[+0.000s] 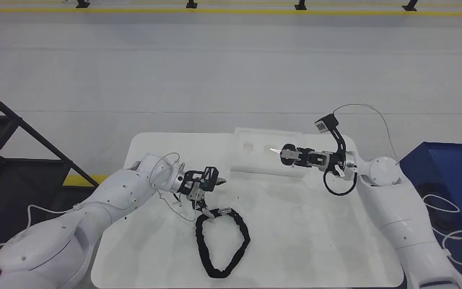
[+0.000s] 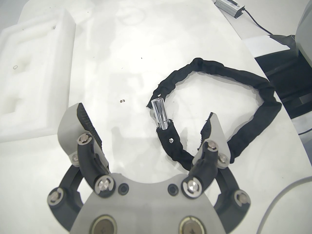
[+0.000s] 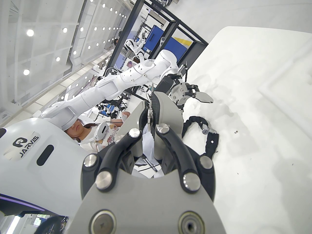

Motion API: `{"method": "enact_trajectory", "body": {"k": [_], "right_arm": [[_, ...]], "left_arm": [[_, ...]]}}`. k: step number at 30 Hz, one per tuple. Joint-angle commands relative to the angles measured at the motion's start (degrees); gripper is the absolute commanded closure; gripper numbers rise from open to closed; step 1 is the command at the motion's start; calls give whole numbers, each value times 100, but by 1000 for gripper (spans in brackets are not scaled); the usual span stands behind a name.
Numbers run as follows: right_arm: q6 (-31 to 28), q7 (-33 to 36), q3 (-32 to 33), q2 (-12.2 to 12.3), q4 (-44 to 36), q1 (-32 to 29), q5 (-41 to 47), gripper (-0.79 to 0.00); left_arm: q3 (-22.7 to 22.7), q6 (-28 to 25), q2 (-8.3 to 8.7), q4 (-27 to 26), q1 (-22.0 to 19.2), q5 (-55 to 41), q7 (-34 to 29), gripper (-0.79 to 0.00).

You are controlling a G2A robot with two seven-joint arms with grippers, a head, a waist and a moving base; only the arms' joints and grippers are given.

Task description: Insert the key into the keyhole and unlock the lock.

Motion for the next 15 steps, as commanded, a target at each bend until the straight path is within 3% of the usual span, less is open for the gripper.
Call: {"method": "enact_trajectory", "body": {"k": [1,8,15], "right_arm": [[0,0,0,0,0,0,0,0],[0,0,0,0,0,0,0,0],[0,0,0,0,0,0,0,0]], "left_arm": [[-64,119,6,9,76,-158,5,-785],[-263,493,130,-177,711,-649,-125,-785],[-296,1245,193,-342,1054,-230,-212,-785]]}}
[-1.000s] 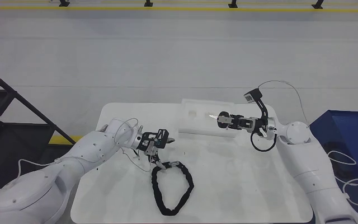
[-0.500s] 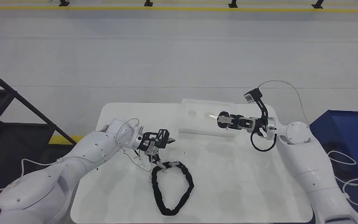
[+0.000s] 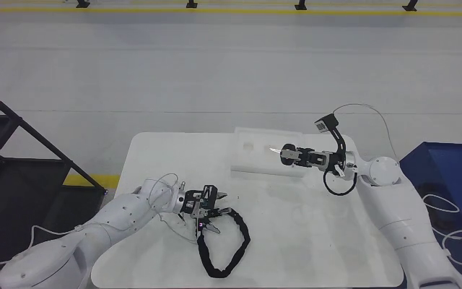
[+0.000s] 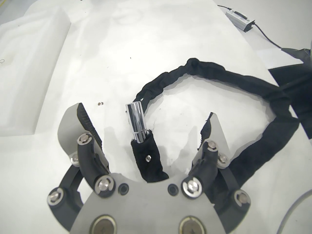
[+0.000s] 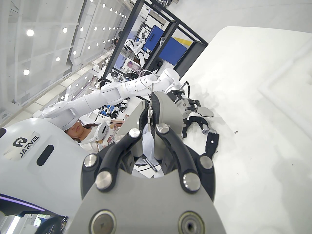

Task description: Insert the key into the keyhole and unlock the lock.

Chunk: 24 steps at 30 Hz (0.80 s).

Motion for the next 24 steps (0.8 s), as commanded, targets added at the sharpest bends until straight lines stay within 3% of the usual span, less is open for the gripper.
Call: {"method": "enact_trajectory", "body": {"k": [1,9,15,18,19,22,24], "right_arm": [[0,0,0,0,0,0,0,0],[0,0,0,0,0,0,0,0],[0,0,0,0,0,0,0,0],[0,0,0,0,0,0,0,0],[0,0,0,0,0,0,0,0],[0,0,0,0,0,0,0,0],[0,0,0,0,0,0,0,0]], "left_arm": [[-34,161,-7,25,60,11,5,-785],[-209,281,-38,165,160,-40,53,-785],[-261,298,-107,136,158,91,-305,-767],[-310,339,-144,131,183,67,-469,-517],[-329,331,-154,149,190,49,-505,-391],[-373,409,-185,168,187,99,-754,-259],[-402,352,-203,144,207,62,-777,0]]}}
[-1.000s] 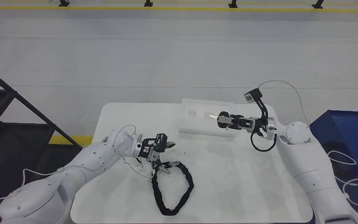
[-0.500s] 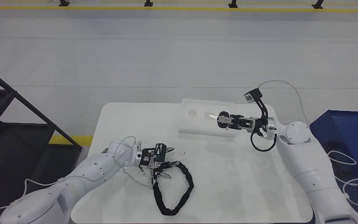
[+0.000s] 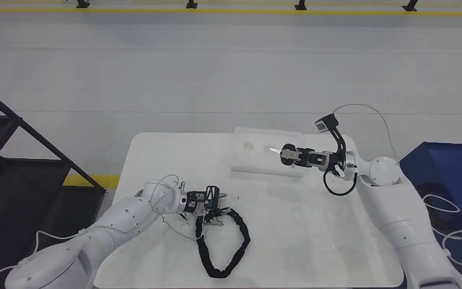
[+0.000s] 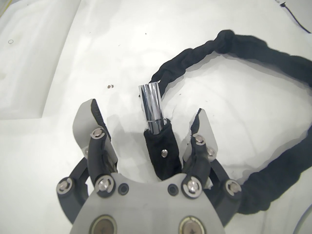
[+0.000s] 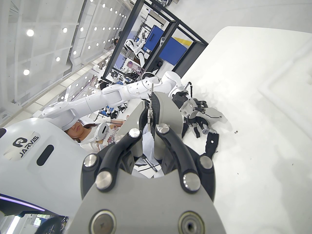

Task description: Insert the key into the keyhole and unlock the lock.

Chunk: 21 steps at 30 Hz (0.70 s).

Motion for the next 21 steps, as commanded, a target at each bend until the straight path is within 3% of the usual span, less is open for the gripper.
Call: {"method": "enact_trajectory", "body": {"k": [1,12,21], "right_arm": [[0,0,0,0,0,0,0,0],[0,0,0,0,0,0,0,0],[0,0,0,0,0,0,0,0]], "left_arm": [[-28,-47,-12,-6,5,-16,-19,0],[-273,-435,43,-128,37,-98,329,0],[-700,-810,284,-910,-51,-97,831,0]]}}
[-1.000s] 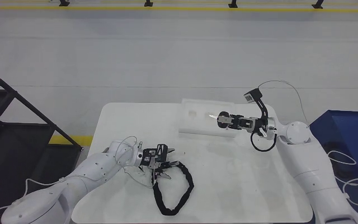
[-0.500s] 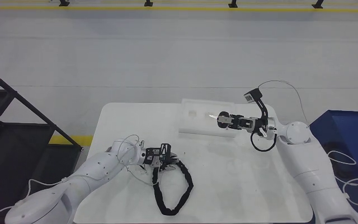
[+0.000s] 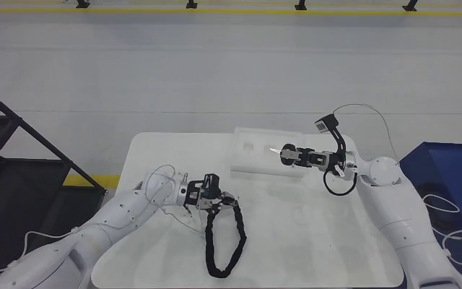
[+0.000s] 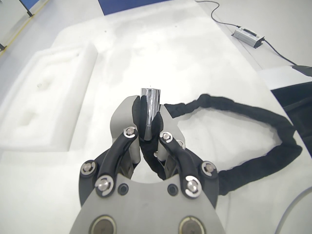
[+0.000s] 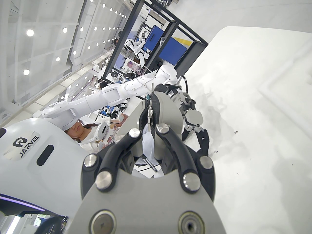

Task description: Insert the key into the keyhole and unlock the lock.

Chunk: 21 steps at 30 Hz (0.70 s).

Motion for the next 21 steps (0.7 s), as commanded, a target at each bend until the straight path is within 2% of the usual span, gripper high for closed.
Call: {"method": "enact_trajectory", "body": {"k": [1,6,12,21], "right_arm": [[0,0,0,0,0,0,0,0],[71,-83,-26,3,-94,-28,-161,0],[817,-149,2,79,-813,-169,-814,0],[2016,168,451,291,-2055,-492,-1462,0]], "left_arm": [[-104,-60,50,-186,-11,-23,28,0],[-379,-256,147,-560,-48,-162,-45,0],[-706,-154,174,-949,-116,-420,-340,0],[-998,376,104,-1376,-116,-634,-908,0]]}}
